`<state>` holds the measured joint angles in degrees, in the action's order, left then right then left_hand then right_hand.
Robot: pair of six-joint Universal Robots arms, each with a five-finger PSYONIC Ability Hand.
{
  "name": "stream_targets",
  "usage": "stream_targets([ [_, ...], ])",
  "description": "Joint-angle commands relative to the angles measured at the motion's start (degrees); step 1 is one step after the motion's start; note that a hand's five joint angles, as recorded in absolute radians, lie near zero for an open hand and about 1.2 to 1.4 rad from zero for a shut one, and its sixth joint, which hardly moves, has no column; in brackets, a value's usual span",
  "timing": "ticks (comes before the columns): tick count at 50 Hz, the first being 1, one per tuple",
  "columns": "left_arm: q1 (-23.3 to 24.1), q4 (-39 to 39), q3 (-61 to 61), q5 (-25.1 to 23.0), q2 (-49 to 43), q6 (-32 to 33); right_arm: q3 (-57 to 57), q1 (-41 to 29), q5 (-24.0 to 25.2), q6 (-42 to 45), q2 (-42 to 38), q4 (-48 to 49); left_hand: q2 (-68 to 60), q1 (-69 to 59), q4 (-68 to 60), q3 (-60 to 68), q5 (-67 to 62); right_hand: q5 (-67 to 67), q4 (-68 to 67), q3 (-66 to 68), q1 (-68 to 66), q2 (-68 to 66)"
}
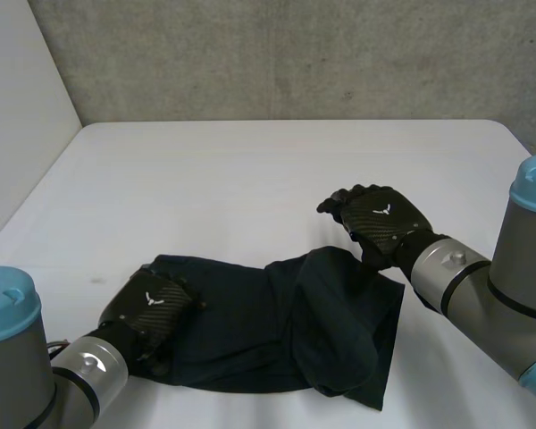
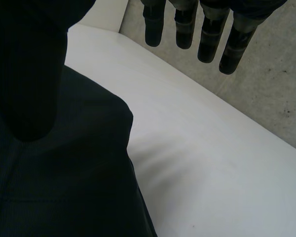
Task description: Fold the shorts.
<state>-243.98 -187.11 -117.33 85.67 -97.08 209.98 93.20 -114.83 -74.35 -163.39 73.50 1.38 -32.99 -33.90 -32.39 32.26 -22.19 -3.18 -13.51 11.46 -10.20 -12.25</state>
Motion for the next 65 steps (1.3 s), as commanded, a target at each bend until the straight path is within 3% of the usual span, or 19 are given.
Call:
stream_targets([
  [1,-0.01,-3.78,0.18,0.63,-1.27,-0.36,0.41,-0.13,-0.36,0.17,-0.46,0.29,-42.27,-41.36,-42.87,43.00,-43.07,3.18,3.51,-1.46,0.20,2.25],
  [2,-0.09,-4.39,0.35,0.90,-1.36,-0.36,0.41,-0.13,-0.36,0.35,-0.46,0.29,-46.97,-46.05,-47.56,47.69,-47.76,3.18,3.51,-1.46,0.20,2.25],
  [7,-1.58,-12.12,1.75,5.55,-0.40,-0.10,0.49,-0.05,-0.45,0.35,-0.46,0.20,-47.01,-46.10,-47.61,47.74,-47.81,3.18,3.51,-1.46,0.20,2.25],
  [12,-6.32,-20.73,7.27,11.79,2.68,2.26,0.49,-0.04,-0.45,0.35,-0.37,0.20,-47.01,-46.10,-47.61,47.74,-47.81,3.18,3.51,-1.46,0.20,2.25],
  [16,-11.32,-22.68,13.95,11.89,2.77,4.73,0.49,-0.31,-0.54,0.35,-0.37,0.20,-47.01,-46.10,-47.61,47.74,-47.81,3.18,3.51,-1.46,0.20,2.25],
  [19,-12.22,-22.94,18.44,11.97,2.42,4.65,0.49,-0.48,-0.54,0.35,-0.37,0.11,-47.01,-46.10,-47.61,47.74,-47.81,3.18,3.51,-1.46,0.20,2.25],
  [26,-5.20,-25.05,33.03,12.15,-3.28,-0.26,0.23,-0.40,-1.59,0.17,-0.37,0.55,-47.01,-46.10,-47.61,47.74,-47.81,3.18,3.51,-1.46,0.20,2.25],
  [31,-0.10,-24.79,39.98,11.97,-8.47,-6.59,-0.29,0.04,-6.32,-0.62,-0.20,1.51,-47.01,-46.10,-47.61,47.74,-47.81,3.18,3.51,-1.46,0.20,2.25],
  [36,8.68,-23.74,42.63,6.27,-15.50,-11.08,-0.56,0.22,-10.46,-0.88,0.15,3.18,-47.01,-46.10,-47.61,47.74,-47.81,3.18,3.51,-1.46,0.20,2.25],
  [42,14.49,-21.54,38.33,-3.74,-20.69,-11.52,-1.00,2.41,-13.36,-0.88,0.85,4.85,-47.01,-46.10,-47.61,47.74,-47.81,3.18,3.51,-1.46,0.20,2.25],
  [46,17.04,-18.20,31.12,-16.57,-21.14,-11.35,-1.96,5.49,-14.16,-0.88,1.30,4.94,-46.54,-45.62,-47.13,47.26,-47.33,3.18,3.51,-1.46,0.20,2.25],
  [47,17.31,-17.94,30.24,-18.33,-20.79,-11.09,-2.14,5.67,-14.16,-0.88,1.30,4.94,-37.04,-36.13,-37.64,37.77,-37.83,3.18,3.51,-1.46,0.20,2.25],
  [48,17.74,-17.76,29.02,-20.87,-20.26,-10.91,-2.49,5.93,-14.16,-0.88,1.30,4.94,-13.13,-12.22,-13.73,13.86,-13.92,3.18,3.51,-1.46,0.20,2.25],
  [50,17.92,-17.58,28.22,-22.56,-19.30,-11.00,-2.67,6.11,-14.07,-0.88,1.30,4.86,4.19,5.11,3.59,-3.47,3.40,3.18,3.51,-1.46,0.20,2.25],
  [51,18.01,-17.58,27.86,-22.74,-18.42,-11.08,-2.67,6.11,-14.07,-0.80,1.30,4.86,7.10,8.01,6.50,-6.37,6.31,3.18,3.51,-1.46,0.20,2.25],
  [55,16.35,-17.67,26.72,-20.12,-14.20,-11.17,-3.11,6.02,-13.46,-0.27,1.21,4.68,13.51,14.42,12.91,-12.78,12.71,3.18,3.51,-1.46,0.20,2.25],
  [61,12.04,-16.88,24.09,-9.23,-9.01,-11.17,-4.43,6.02,-12.41,0.78,0.86,3.19,15.04,15.95,14.44,-14.31,14.24,3.18,3.51,-1.46,0.20,2.25],
  [65,10.72,-15.48,21.36,-1.67,-6.29,-11.44,-4.60,6.02,-6.53,5.35,0.94,0.12,15.04,15.95,14.44,-14.31,14.24,3.18,3.51,-1.46,0.20,2.25],
])
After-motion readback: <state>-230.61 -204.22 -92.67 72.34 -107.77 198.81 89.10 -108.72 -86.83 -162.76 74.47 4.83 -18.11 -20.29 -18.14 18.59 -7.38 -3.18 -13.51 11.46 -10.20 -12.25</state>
